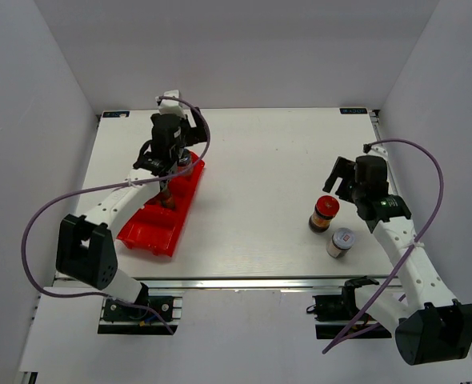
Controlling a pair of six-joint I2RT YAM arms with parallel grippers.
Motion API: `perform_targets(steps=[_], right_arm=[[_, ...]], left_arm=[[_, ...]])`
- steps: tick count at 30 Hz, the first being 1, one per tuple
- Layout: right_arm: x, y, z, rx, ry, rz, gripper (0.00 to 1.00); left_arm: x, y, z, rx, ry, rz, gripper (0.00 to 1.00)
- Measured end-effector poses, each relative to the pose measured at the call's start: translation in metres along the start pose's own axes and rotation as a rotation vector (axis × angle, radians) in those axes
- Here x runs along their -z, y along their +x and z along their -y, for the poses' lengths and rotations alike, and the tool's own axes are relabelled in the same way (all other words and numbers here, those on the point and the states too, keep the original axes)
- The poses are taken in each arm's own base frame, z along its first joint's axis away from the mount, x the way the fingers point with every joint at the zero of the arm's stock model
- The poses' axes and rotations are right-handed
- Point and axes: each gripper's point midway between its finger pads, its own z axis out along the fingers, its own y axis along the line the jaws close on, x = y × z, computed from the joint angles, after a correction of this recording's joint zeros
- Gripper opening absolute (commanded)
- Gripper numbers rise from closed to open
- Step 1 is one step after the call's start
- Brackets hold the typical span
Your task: Organize the condiment bottles
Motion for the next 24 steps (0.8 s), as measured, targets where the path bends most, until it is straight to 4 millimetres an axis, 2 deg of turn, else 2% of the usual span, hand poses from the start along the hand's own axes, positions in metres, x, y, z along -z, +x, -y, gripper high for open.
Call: perform_targets(steps=[3,5,7,8,11,16,20,24], right_arm=[[0.006,0.012,0.014,-0.039,0.081,-0.053,0.89],[0.01,0.022,0.026,-0.064,0.15,-0.084,0.89],[0.018,0.029,0.036,-0.091,0.205,-0.101,0.89],[0.023,0.03,0.04,-0.105,0.221,-0.097,0.89],[0.042,0.022,0.046,-0.151,0.241,-0.036,0.89],[0.066,0.009,0.054,-0.195,0.27,0.035,0.89],[0.067,0.004,0.053,-0.199,0.273,0.048,0.9],[0.065,0.006,0.052,-0.198,0.267,0.035,0.89]], left_arm=[[0.019,0.002,0.032,-0.003,0.103,-0.03,0.98],[0.034,0.015,0.07,-0.027,0.197,-0.058,0.98],[0.055,0.037,0.114,-0.064,0.327,-0.101,0.98],[0.07,0.055,0.138,-0.089,0.404,-0.136,0.98],[0.104,0.098,0.181,-0.154,0.557,-0.209,0.98],[0.14,0.157,0.224,-0.269,0.702,-0.281,0.98],[0.161,0.212,0.259,-0.36,0.797,-0.328,0.98],[0.172,0.263,0.283,-0.443,0.852,-0.375,0.98]])
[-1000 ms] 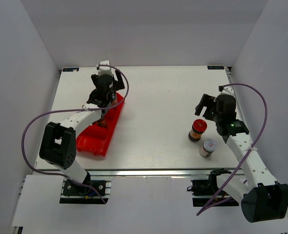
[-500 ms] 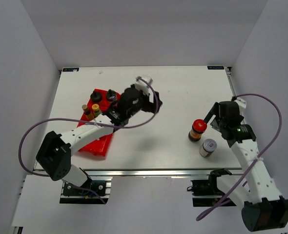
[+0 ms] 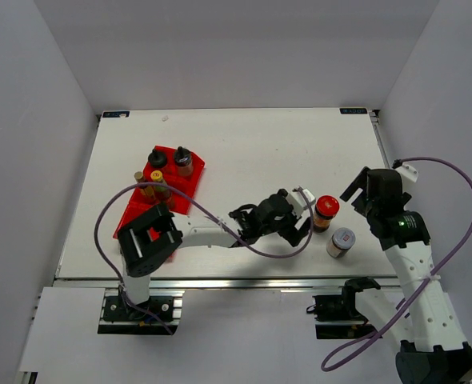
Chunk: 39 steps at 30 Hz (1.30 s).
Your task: Organize the condiment bottles
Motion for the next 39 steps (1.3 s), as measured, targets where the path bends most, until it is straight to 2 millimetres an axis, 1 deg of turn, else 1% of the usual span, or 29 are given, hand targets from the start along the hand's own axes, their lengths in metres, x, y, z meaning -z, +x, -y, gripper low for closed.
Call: perform_targets(steps=[2,4,5,7,11,13,16,18,21,24,28,30,34,35,37,38,39], right_arm=[[0.002,-0.002,-0.003,-0.01,-0.019,0.01,0.89],[0.007,-0.007,-0.006,-0.026,-0.048,0.032,0.89],[0.009,-0.009,-0.008,-0.035,-0.064,0.045,0.89],[0.014,-0.015,-0.012,-0.051,-0.092,0.072,0.89],[0.016,-0.022,-0.015,-0.063,-0.11,0.103,0.89],[0.015,-0.023,-0.015,-0.063,-0.107,0.104,0.89],[0.013,-0.022,-0.014,-0.052,-0.1,0.1,0.89],[0.012,-0.021,-0.015,-0.046,-0.096,0.093,0.89],[0.011,-0.02,-0.015,-0.041,-0.094,0.09,0.89],[0.011,-0.02,-0.015,-0.041,-0.095,0.09,0.9],[0.011,-0.02,-0.015,-0.039,-0.1,0.09,0.89],[0.011,-0.02,-0.016,-0.038,-0.102,0.09,0.89],[0.012,-0.02,-0.016,-0.03,-0.105,0.089,0.89],[0.012,-0.02,-0.016,-0.028,-0.106,0.089,0.89],[0.012,-0.02,-0.016,-0.024,-0.111,0.089,0.89],[0.012,-0.02,-0.017,-0.022,-0.114,0.09,0.89],[0.013,-0.021,-0.017,-0.023,-0.117,0.092,0.89]], left_arm=[[-0.011,0.006,0.007,-0.012,0.015,-0.001,0.98],[-0.019,0.006,0.008,-0.011,0.018,0.019,0.98],[-0.023,0.004,0.007,-0.009,0.02,0.032,0.98],[-0.034,-0.006,0.009,-0.006,0.025,0.075,0.98],[-0.06,-0.018,0.009,-0.002,0.022,0.135,0.98],[-0.074,-0.018,0.01,-0.006,0.022,0.147,0.98],[-0.086,-0.012,0.009,-0.017,0.016,0.143,0.98],[-0.091,-0.01,0.009,-0.024,0.011,0.146,0.98],[-0.093,-0.015,0.009,-0.029,0.006,0.165,0.98],[-0.095,-0.03,0.01,-0.027,0.003,0.214,0.98],[-0.103,-0.051,0.009,-0.024,-0.016,0.283,0.98],[-0.109,-0.057,0.009,-0.023,-0.023,0.307,0.98],[-0.117,-0.062,0.008,-0.03,-0.034,0.322,0.98],[-0.118,-0.062,0.008,-0.034,-0.037,0.323,0.96],[-0.12,-0.065,0.007,-0.035,-0.043,0.332,0.86],[-0.121,-0.065,0.007,-0.036,-0.047,0.333,0.84],[-0.122,-0.066,0.006,-0.038,-0.055,0.336,0.79]])
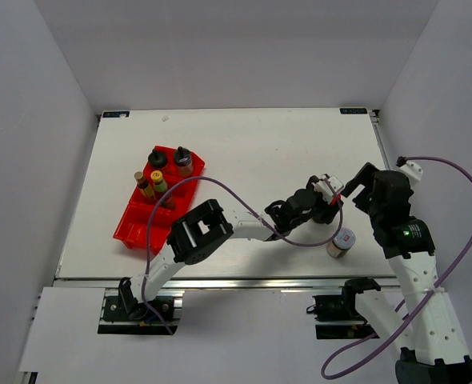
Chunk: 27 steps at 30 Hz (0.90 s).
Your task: Organize the condiment bottles
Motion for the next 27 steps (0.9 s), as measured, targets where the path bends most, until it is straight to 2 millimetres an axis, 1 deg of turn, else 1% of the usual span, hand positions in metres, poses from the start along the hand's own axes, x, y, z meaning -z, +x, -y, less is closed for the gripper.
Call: perform_targets(steps=[1,2,3,4,6,8,11,13,15,16,17,18,20,21,24,25,27], right_arm=[[0.001,-0.001,-0.001,0.001,-0.009,0.003,0.89],[0.001,-0.001,-0.003,0.0,-0.016,0.004,0.89],[0.002,-0.002,-0.003,0.0,-0.022,0.007,0.89],[0.002,-0.003,-0.004,-0.001,-0.027,0.01,0.89],[0.002,-0.003,-0.005,-0.001,-0.032,0.013,0.89],[0.002,-0.003,-0.006,0.0,-0.035,0.012,0.89],[0.002,-0.002,-0.007,0.004,-0.044,0.007,0.89],[0.001,0.0,-0.008,0.009,-0.05,0.001,0.89],[0.0,0.002,-0.009,0.013,-0.059,-0.001,0.89],[-0.001,0.002,-0.01,0.015,-0.065,-0.002,0.89],[-0.001,0.003,-0.011,0.017,-0.07,-0.005,0.89],[-0.002,0.004,-0.011,0.02,-0.073,-0.01,0.89],[-0.002,0.005,-0.013,0.021,-0.078,-0.014,0.89],[-0.003,0.005,-0.013,0.022,-0.08,-0.014,0.89],[-0.004,0.007,-0.015,0.026,-0.087,-0.023,0.89],[-0.004,0.007,-0.015,0.026,-0.09,-0.026,0.89],[-0.004,0.008,-0.016,0.028,-0.093,-0.029,0.89]], left_arm=[[-0.001,0.0,0.0,0.0,-0.005,0.002,0.73],[-0.001,-0.001,-0.002,-0.004,-0.013,0.004,0.69],[-0.001,0.0,-0.003,-0.004,-0.019,0.005,0.63],[-0.001,0.0,-0.004,-0.004,-0.026,0.006,0.61],[0.001,0.0,-0.006,-0.004,-0.036,0.012,0.6],[0.006,0.001,-0.008,-0.004,-0.044,0.007,0.61],[0.026,0.003,-0.015,-0.005,-0.07,-0.033,0.59],[0.048,0.005,-0.023,-0.007,-0.097,-0.082,0.59],[0.08,0.003,-0.035,-0.014,-0.139,-0.136,0.59],[0.095,-0.002,-0.041,-0.014,-0.166,-0.154,0.57],[0.107,-0.008,-0.047,-0.012,-0.189,-0.162,0.55],[0.124,-0.019,-0.054,-0.006,-0.221,-0.164,0.53],[0.149,-0.041,-0.066,0.014,-0.281,-0.156,0.49],[0.163,-0.053,-0.073,0.026,-0.313,-0.145,0.49],[0.2,-0.08,-0.094,0.071,-0.429,-0.117,0.49],[0.214,-0.084,-0.102,0.089,-0.472,-0.114,0.49],[0.244,-0.085,-0.121,0.118,-0.561,-0.118,0.48]])
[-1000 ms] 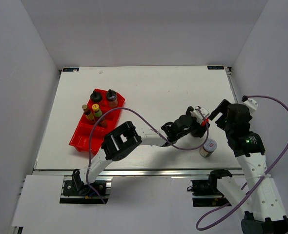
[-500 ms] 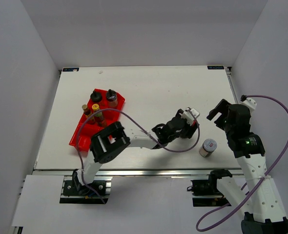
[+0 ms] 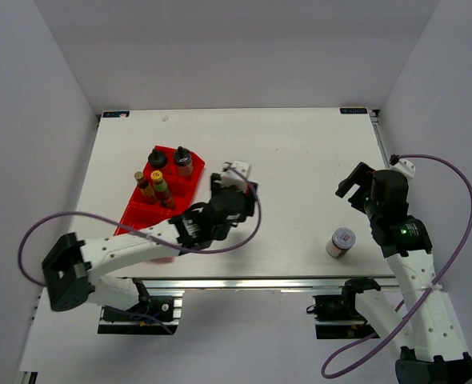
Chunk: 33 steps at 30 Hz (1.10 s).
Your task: Organize the condiment bottles
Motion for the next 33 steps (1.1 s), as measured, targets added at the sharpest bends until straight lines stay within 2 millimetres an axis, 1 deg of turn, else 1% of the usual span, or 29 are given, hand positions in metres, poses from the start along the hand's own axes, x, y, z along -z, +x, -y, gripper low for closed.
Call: perform_targets(steps=[3,5,7,9,10,12,15,17,21,24,29,33], right_arm=[[0.0,0.0,-0.001,0.002,-0.007,-0.002,0.89],[0.0,-0.001,-0.003,0.0,-0.014,0.002,0.89],[-0.001,-0.002,-0.005,-0.001,-0.022,0.006,0.89],[-0.002,0.0,-0.005,-0.001,-0.027,0.001,0.89],[-0.003,0.0,-0.006,0.0,-0.027,-0.003,0.89],[-0.004,0.002,-0.006,0.001,-0.027,-0.009,0.89],[-0.006,0.003,-0.007,0.003,-0.029,-0.015,0.89],[-0.007,0.003,-0.008,0.002,-0.033,-0.015,0.89],[-0.008,0.004,-0.01,0.007,-0.048,-0.021,0.89],[-0.008,0.005,-0.01,0.014,-0.05,-0.023,0.89],[-0.009,0.005,-0.01,0.02,-0.051,-0.022,0.89],[-0.009,0.005,-0.011,0.02,-0.055,-0.023,0.89]], left_arm=[[0.021,0.013,-0.062,0.056,-0.149,-0.035,0.46],[0.036,0.025,-0.111,0.108,-0.271,-0.045,0.46],[0.056,0.034,-0.155,0.146,-0.397,-0.03,0.47],[0.077,0.04,-0.182,0.176,-0.474,0.0,0.47],[0.086,0.041,-0.191,0.19,-0.501,0.018,0.48],[0.099,0.042,-0.202,0.217,-0.536,0.04,0.47],[0.111,0.044,-0.217,0.252,-0.618,0.066,0.48],[0.118,0.053,-0.227,0.279,-0.695,0.065,0.48],[0.133,0.073,-0.246,0.257,-0.826,0.03,0.49],[0.142,0.081,-0.257,0.235,-0.889,0.014,0.51],[0.147,0.082,-0.27,0.195,-0.956,0.014,0.53],[0.141,0.087,-0.273,0.157,-1.0,-0.006,0.54]])
